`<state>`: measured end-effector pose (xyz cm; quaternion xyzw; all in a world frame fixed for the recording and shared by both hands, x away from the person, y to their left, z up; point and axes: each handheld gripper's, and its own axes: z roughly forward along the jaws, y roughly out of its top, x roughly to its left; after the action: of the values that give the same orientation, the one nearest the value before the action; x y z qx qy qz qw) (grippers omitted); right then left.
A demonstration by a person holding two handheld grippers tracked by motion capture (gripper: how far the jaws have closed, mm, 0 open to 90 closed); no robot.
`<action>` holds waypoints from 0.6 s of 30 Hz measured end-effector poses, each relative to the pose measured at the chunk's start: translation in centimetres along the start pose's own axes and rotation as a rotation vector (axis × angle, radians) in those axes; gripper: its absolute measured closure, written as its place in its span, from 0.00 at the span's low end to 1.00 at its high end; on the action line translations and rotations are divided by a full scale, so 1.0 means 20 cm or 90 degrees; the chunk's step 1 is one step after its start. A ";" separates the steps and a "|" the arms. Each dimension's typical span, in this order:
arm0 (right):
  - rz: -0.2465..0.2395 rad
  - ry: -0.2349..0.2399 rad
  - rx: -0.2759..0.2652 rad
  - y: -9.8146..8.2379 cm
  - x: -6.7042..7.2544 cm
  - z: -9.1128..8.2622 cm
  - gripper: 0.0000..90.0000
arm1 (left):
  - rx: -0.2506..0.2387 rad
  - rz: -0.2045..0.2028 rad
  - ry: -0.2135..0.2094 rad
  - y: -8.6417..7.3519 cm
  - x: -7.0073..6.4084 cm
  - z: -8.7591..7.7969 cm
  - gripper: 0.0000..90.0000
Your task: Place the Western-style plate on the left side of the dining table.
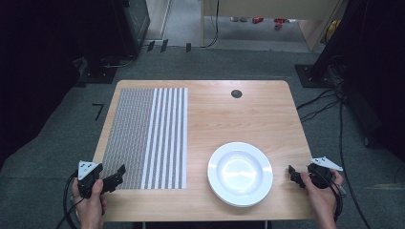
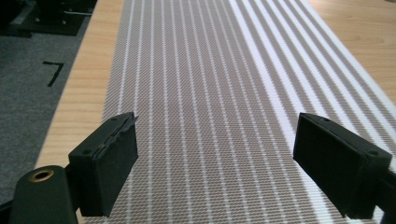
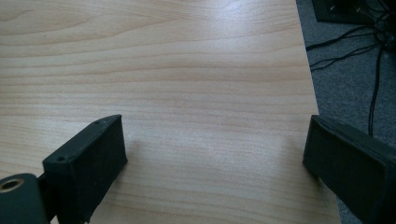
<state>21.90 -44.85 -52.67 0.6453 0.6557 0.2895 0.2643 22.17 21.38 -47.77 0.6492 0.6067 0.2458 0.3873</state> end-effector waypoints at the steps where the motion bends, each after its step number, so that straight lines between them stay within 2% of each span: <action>1: 0.001 -0.001 0.001 0.00 0.00 0.00 0.05 | 0.000 0.004 -0.001 0.01 -0.01 0.00 0.16; 4: 0.000 -0.001 0.004 0.00 0.00 0.01 0.03 | 0.002 0.018 -0.005 0.03 -0.05 0.01 0.16; 12: 0.006 -0.004 0.008 0.00 0.01 0.01 0.02 | -0.008 0.029 -0.013 0.07 -0.12 0.02 0.16; 18: 0.017 -0.017 0.008 0.00 0.02 0.01 0.01 | -0.017 0.037 -0.022 0.11 -0.19 0.04 0.15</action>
<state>22.04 -44.43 -52.72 0.6594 0.6453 0.2800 0.2653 23.60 17.52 -45.89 0.6653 0.5775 0.2538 0.3993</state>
